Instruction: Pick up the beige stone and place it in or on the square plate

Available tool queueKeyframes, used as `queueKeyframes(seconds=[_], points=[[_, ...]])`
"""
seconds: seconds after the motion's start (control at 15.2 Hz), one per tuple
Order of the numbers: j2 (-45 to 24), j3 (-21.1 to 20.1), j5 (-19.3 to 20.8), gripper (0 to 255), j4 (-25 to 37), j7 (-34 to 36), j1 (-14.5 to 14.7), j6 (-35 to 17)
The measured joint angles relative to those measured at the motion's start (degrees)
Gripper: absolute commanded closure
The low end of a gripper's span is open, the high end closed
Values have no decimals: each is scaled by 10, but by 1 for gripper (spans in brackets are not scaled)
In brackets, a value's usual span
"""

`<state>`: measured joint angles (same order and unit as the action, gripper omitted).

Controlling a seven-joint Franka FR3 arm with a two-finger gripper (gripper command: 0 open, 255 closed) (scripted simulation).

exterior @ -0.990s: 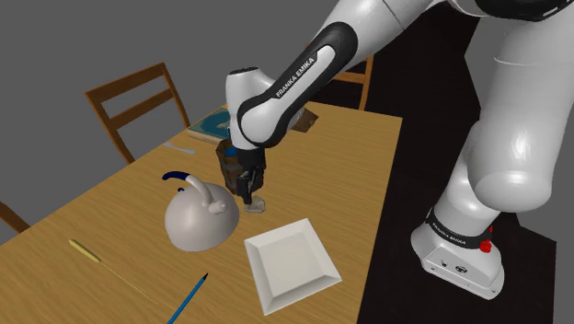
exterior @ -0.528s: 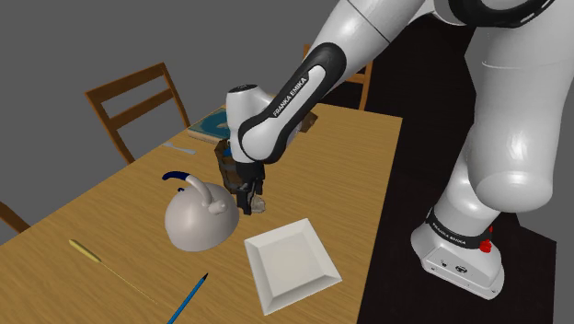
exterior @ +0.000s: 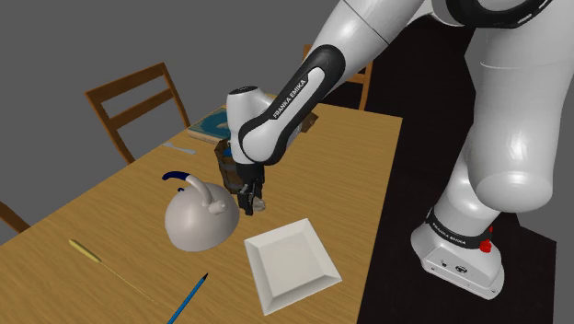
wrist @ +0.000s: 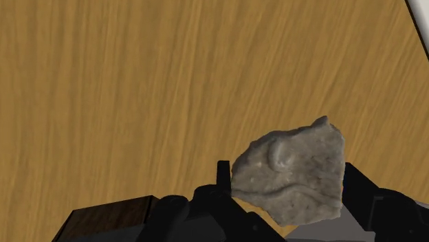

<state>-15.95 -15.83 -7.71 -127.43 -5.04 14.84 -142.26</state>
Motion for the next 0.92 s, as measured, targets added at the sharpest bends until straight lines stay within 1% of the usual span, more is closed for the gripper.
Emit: queueKeyframes(seconds=[0.59,0.92], points=[[0,0,0,255,0,0,0,0],[26,-2,-5,255,3,0,-3,28]])
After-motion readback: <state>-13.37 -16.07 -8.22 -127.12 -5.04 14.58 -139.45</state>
